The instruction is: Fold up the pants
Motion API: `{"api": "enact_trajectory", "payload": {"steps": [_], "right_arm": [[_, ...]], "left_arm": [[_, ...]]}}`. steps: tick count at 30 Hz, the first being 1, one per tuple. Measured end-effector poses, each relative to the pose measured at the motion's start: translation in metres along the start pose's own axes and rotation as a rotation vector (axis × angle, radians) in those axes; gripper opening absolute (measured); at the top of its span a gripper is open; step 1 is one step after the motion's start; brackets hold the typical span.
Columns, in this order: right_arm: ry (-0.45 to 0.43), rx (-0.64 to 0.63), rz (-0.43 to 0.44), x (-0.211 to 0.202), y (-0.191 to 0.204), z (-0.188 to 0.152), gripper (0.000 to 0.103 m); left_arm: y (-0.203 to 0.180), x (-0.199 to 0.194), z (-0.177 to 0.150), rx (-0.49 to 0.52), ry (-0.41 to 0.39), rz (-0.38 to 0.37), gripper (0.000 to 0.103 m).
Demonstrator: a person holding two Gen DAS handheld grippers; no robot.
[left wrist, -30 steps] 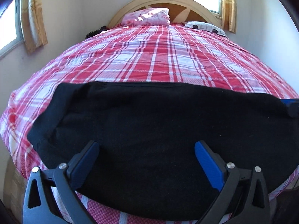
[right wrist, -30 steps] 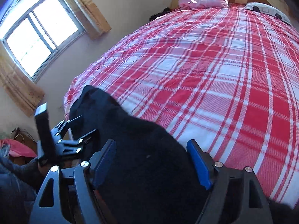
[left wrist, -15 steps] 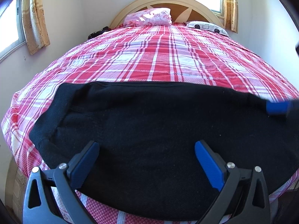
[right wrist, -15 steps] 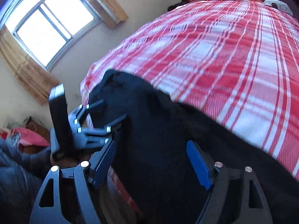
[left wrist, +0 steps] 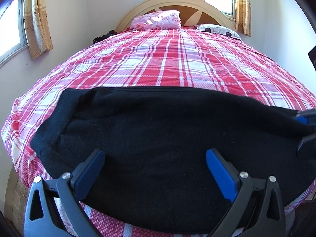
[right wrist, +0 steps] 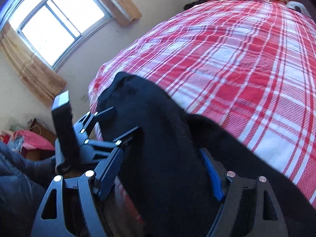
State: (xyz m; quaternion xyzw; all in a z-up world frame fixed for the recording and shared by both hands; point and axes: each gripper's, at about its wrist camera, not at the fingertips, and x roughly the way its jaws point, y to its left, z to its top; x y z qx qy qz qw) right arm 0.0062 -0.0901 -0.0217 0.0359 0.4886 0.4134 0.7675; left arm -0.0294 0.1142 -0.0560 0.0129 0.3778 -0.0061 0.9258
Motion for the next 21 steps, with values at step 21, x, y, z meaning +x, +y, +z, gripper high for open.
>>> {"api": "enact_trajectory", "payload": {"steps": [21], "right_arm": [[-0.331, 0.729, 0.493, 0.025, -0.135, 0.060, 0.080]], "left_arm": [[-0.002, 0.001, 0.000, 0.006, -0.001, 0.000, 0.103]]}}
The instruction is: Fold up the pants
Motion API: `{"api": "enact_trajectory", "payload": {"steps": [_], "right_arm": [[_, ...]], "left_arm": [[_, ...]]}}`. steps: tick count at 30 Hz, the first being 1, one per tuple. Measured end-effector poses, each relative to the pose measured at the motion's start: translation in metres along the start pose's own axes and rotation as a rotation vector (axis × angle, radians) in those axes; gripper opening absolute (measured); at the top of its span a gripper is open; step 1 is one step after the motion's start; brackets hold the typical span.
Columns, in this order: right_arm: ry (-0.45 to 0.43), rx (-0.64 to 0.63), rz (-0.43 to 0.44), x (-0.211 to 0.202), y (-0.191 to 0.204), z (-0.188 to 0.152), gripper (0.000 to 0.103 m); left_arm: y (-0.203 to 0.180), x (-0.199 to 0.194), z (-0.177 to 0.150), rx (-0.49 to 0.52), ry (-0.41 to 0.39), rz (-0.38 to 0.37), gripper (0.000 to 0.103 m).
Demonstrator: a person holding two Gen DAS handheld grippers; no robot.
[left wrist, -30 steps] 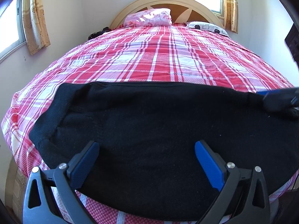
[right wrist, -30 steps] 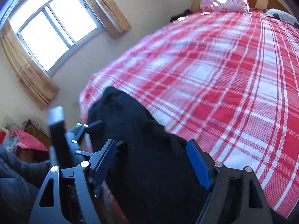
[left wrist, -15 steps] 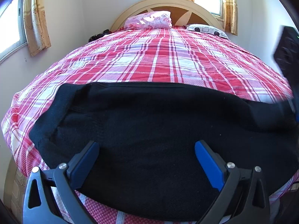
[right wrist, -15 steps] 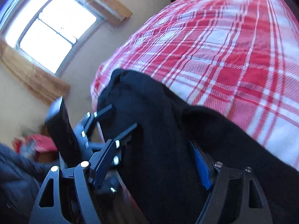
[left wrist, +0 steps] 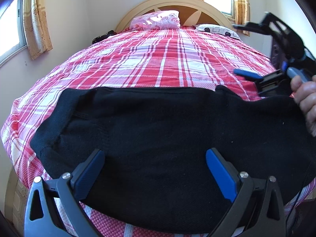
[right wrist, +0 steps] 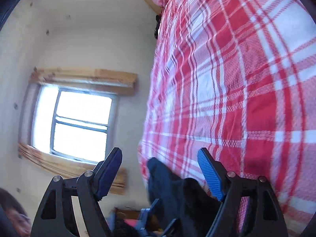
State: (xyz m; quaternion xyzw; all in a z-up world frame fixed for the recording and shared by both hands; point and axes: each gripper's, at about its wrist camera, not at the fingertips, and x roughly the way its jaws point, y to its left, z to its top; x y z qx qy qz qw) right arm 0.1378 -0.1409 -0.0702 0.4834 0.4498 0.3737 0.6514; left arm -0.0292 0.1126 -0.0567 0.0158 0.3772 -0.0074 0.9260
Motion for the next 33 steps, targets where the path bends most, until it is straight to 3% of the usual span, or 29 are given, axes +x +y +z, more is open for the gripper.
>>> {"api": "enact_trajectory", "payload": {"steps": [3, 9, 11, 12, 13, 14, 16, 19, 22, 26, 29, 33], "right_arm": [[-0.039, -0.135, -0.078, -0.017, 0.025, -0.012, 0.080], [0.098, -0.338, -0.118, 0.014, 0.054, -0.067, 0.079], [0.094, -0.349, -0.221, 0.026, 0.046, -0.073, 0.079], [0.066, -0.332, -0.281, 0.025, 0.037, -0.072, 0.068], [0.024, -0.304, -0.314, 0.016, 0.029, -0.068, 0.049], [-0.006, -0.282, -0.347, 0.008, 0.026, -0.066, 0.048], [-0.186, -0.324, -0.497, -0.031, 0.043, -0.067, 0.050], [-0.425, -0.409, -0.451, -0.115, 0.077, -0.089, 0.051], [-0.673, -0.396, -0.528, -0.211, 0.088, -0.124, 0.051], [-0.960, -0.161, -0.576, -0.349, 0.046, -0.181, 0.051], [-1.134, 0.044, -0.634, -0.419, 0.009, -0.225, 0.050], [-1.244, 0.196, -0.619, -0.475, -0.029, -0.263, 0.049]], "left_arm": [[-0.001, 0.000, 0.001, -0.001, -0.004, 0.009, 0.103], [-0.001, 0.000, 0.001, -0.001, -0.001, 0.008, 0.103], [0.000, 0.001, 0.002, 0.004, 0.005, 0.001, 0.103], [0.000, 0.002, 0.004, 0.009, 0.013, -0.001, 0.103], [0.000, 0.002, 0.005, 0.012, 0.020, -0.004, 0.103], [0.000, 0.001, 0.008, 0.019, 0.029, -0.005, 0.103], [-0.003, -0.006, 0.013, 0.046, 0.007, 0.030, 0.103], [-0.020, -0.033, 0.023, 0.130, -0.143, 0.094, 0.103], [-0.047, -0.050, 0.031, 0.188, -0.196, 0.010, 0.103], [-0.089, -0.052, 0.033, 0.223, -0.181, -0.127, 0.103], [-0.117, -0.048, 0.030, 0.252, -0.130, -0.180, 0.103], [-0.141, -0.051, 0.021, 0.288, -0.082, -0.234, 0.103]]}}
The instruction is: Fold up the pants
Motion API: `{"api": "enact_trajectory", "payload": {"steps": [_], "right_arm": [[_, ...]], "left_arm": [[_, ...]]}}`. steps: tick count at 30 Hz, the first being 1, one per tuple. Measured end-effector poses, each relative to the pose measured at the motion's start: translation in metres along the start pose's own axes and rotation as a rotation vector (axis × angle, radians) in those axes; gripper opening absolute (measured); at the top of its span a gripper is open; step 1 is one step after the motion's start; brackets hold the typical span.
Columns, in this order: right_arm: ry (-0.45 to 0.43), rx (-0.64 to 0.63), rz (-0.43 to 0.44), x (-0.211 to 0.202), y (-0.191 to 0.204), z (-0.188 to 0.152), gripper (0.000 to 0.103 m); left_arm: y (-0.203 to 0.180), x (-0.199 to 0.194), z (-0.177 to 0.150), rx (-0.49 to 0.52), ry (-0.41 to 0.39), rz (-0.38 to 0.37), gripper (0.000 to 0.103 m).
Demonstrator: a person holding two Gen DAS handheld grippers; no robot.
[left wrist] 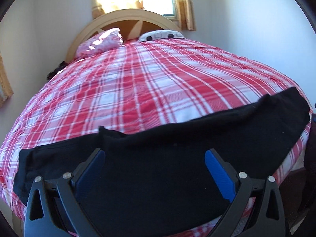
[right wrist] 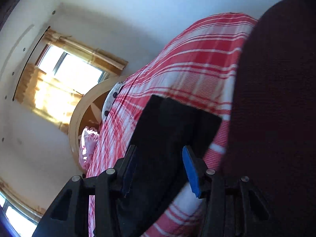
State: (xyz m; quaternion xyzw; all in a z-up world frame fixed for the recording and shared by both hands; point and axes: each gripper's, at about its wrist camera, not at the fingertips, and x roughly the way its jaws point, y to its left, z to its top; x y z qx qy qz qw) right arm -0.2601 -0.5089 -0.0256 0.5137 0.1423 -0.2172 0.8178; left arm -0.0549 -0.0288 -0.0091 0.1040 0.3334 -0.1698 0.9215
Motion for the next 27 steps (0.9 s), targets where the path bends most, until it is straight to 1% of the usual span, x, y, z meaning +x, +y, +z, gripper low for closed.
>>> {"api": "enact_trajectory", "payload": {"steps": [2, 4, 5, 6, 7, 8, 10, 11, 12, 13, 15, 18, 20, 22, 23, 25, 27], "right_arm": [[-0.001, 0.029, 0.006, 0.008, -0.007, 0.006, 0.049], [0.011, 0.021, 0.016, 0.022, -0.007, 0.016, 0.049], [0.020, 0.016, 0.018, 0.022, -0.008, 0.021, 0.049], [0.037, 0.024, 0.024, 0.034, -0.006, 0.023, 0.049], [0.055, 0.037, 0.034, 0.046, -0.005, 0.022, 0.041], [0.044, 0.012, 0.019, 0.050, 0.000, 0.015, 0.041], [0.055, -0.010, -0.016, 0.057, -0.001, 0.014, 0.032], [0.057, -0.011, -0.033, 0.062, -0.001, 0.014, 0.031], [0.058, -0.010, -0.022, 0.065, -0.001, 0.014, 0.024], [0.058, -0.018, -0.009, 0.067, 0.001, 0.014, 0.004], [0.058, -0.044, 0.008, 0.064, 0.004, 0.015, 0.003], [0.038, -0.078, 0.042, 0.044, 0.010, 0.017, 0.003], [0.031, -0.058, 0.045, 0.026, 0.008, 0.020, 0.003], [0.049, -0.023, 0.032, 0.017, -0.001, 0.021, 0.003], [0.080, -0.028, 0.002, 0.019, -0.005, 0.020, 0.003], [0.104, -0.072, -0.091, 0.025, -0.010, 0.018, 0.005], [0.136, -0.106, -0.153, 0.035, -0.013, 0.017, 0.006]], "left_arm": [[-0.007, -0.006, -0.001, 0.008, -0.003, 0.000, 0.103], [-0.009, -0.010, -0.002, 0.007, 0.000, 0.000, 0.103], [-0.007, -0.011, -0.002, 0.004, 0.003, 0.002, 0.103], [-0.007, -0.011, -0.002, 0.000, 0.006, 0.007, 0.103], [-0.006, -0.012, -0.002, -0.004, 0.009, 0.011, 0.103], [-0.004, -0.011, -0.002, -0.008, 0.012, 0.016, 0.103], [-0.003, -0.010, -0.003, -0.020, 0.025, 0.020, 0.103], [-0.002, -0.008, -0.003, -0.028, 0.035, 0.020, 0.103], [-0.001, -0.006, -0.003, -0.034, 0.044, 0.018, 0.103], [-0.001, -0.004, -0.003, -0.036, 0.050, 0.015, 0.103], [-0.001, -0.003, -0.003, -0.035, 0.056, 0.015, 0.103], [-0.003, -0.001, -0.003, -0.023, 0.060, 0.023, 0.103], [-0.003, 0.000, -0.003, -0.024, 0.057, 0.021, 0.103], [-0.003, 0.000, -0.002, -0.025, 0.053, 0.019, 0.103], [-0.003, 0.000, -0.002, -0.025, 0.054, 0.016, 0.103], [-0.004, 0.001, -0.002, -0.026, 0.057, 0.010, 0.103], [-0.004, 0.000, -0.002, -0.023, 0.056, 0.010, 0.103]]}}
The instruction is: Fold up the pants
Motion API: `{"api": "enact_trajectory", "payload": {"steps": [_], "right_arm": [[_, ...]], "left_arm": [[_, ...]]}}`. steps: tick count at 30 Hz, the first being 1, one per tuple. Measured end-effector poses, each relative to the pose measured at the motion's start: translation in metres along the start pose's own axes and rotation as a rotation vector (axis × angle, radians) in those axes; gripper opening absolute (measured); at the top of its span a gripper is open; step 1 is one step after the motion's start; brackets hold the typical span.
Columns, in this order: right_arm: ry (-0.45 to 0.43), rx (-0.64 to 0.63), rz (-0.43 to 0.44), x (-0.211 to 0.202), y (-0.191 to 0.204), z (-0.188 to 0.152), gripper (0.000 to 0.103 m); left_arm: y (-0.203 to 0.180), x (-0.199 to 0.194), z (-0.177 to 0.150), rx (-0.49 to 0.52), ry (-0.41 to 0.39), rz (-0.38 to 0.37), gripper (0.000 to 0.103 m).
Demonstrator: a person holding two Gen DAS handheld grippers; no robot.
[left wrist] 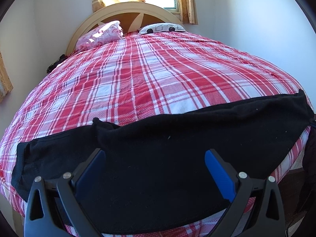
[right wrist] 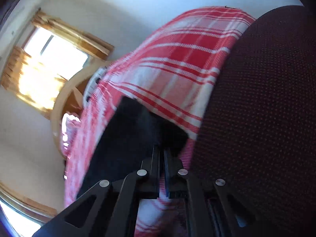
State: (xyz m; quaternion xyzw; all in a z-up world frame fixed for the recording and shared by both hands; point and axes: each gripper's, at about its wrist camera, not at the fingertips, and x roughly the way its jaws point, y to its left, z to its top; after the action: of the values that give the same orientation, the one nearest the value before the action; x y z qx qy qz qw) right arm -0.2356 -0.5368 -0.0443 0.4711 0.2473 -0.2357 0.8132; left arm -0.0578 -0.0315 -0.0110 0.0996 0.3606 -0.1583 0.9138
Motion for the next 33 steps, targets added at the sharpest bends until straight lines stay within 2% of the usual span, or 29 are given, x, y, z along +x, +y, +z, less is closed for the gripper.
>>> {"api": "enact_trajectory", "payload": {"steps": [1, 2, 5, 7, 9, 12, 15, 16, 18, 22, 27, 29, 30, 33], "right_arm": [[0.019, -0.005, -0.037, 0.006, -0.001, 0.002, 0.006], [0.016, -0.002, -0.023, 0.008, -0.002, 0.003, 0.008], [-0.031, -0.006, -0.045, 0.002, 0.001, 0.012, 0.020], [-0.099, -0.030, -0.032, -0.013, 0.004, 0.016, 0.041], [-0.153, -0.060, -0.015, -0.024, 0.008, 0.018, 0.051], [-0.202, -0.148, 0.021, -0.033, 0.022, 0.019, 0.051], [-0.204, -0.302, -0.075, -0.020, 0.047, 0.023, 0.051], [-0.180, -0.344, -0.103, -0.010, 0.051, 0.026, 0.051], [-0.113, -0.349, -0.139, 0.001, 0.043, 0.030, 0.051], [0.020, -0.310, -0.106, 0.031, 0.022, 0.031, 0.052], [0.058, -0.319, -0.085, 0.032, 0.019, 0.022, 0.050], [0.086, -0.360, -0.102, 0.030, 0.023, 0.016, 0.034], [0.100, -0.352, -0.101, 0.028, 0.023, 0.015, 0.016], [0.095, -0.239, -0.004, 0.013, 0.021, 0.017, 0.014]], "left_arm": [[0.001, -0.001, 0.000, 0.002, -0.001, 0.004, 0.103], [0.002, -0.001, -0.001, 0.002, -0.003, 0.010, 0.103], [0.008, -0.001, 0.000, -0.018, -0.004, 0.019, 0.103], [0.010, 0.001, 0.001, -0.031, 0.002, 0.019, 0.103], [0.009, 0.002, 0.001, -0.029, 0.006, 0.019, 0.103], [0.005, 0.000, 0.000, -0.016, 0.001, 0.021, 0.103], [0.001, -0.002, 0.000, 0.003, -0.005, 0.014, 0.103], [0.000, -0.003, -0.001, 0.010, -0.007, 0.016, 0.103], [0.001, -0.004, -0.001, 0.015, -0.014, 0.026, 0.103], [0.005, -0.001, 0.000, -0.009, 0.002, 0.038, 0.103], [0.007, -0.001, -0.001, -0.017, 0.000, 0.037, 0.103], [0.008, 0.000, -0.001, -0.019, 0.003, 0.036, 0.103], [0.008, -0.001, -0.002, -0.022, 0.005, 0.033, 0.103], [0.012, -0.002, -0.003, -0.029, 0.001, 0.033, 0.103]]}}
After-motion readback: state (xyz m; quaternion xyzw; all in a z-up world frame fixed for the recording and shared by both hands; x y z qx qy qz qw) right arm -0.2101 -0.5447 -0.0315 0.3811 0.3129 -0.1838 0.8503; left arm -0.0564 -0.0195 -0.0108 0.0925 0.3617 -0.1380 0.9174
